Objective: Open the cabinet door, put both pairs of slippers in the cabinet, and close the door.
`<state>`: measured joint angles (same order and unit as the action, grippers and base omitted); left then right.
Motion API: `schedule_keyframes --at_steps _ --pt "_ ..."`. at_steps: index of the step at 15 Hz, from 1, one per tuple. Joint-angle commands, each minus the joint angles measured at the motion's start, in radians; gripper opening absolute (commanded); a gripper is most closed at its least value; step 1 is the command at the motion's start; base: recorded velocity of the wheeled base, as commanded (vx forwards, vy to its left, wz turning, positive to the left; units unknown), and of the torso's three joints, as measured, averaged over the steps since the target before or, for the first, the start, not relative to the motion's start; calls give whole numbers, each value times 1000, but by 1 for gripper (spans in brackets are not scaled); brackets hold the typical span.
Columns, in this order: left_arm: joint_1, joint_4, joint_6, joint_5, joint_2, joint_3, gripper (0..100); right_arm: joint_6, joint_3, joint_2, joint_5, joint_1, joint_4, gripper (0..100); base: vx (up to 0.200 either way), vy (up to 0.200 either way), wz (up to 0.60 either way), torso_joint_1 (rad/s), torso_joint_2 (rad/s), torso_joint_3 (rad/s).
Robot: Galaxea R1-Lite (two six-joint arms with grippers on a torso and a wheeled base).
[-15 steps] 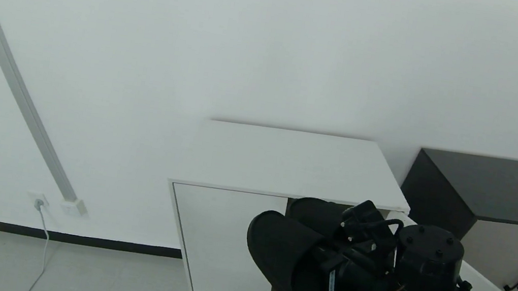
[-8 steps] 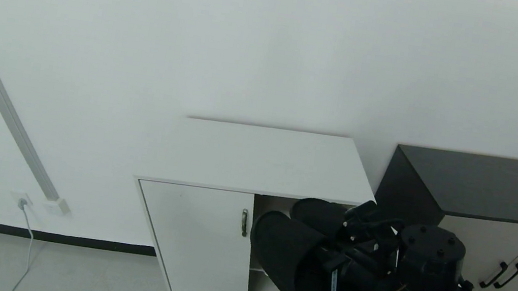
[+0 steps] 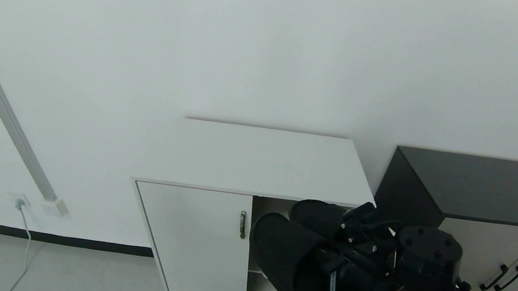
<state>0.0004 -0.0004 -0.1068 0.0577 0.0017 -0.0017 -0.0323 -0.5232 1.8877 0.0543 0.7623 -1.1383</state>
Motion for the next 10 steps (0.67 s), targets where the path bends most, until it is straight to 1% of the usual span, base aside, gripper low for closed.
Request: schedule_keyframes --at_steps 1,6,10 --pt "0 -1 -1 1 0 0 0 0 3 7 -2 3 0 0 0 0 0 -105 286 144" --pt "0 0 4 -1 0 0 0 -1 -1 31 -8 -1 -3 0 0 0 0 -158 358 198" --pt "0 -1 1 1 0 0 0 -1 5 50 -7 -1 -35 0 0 0 0 -172 395 227"
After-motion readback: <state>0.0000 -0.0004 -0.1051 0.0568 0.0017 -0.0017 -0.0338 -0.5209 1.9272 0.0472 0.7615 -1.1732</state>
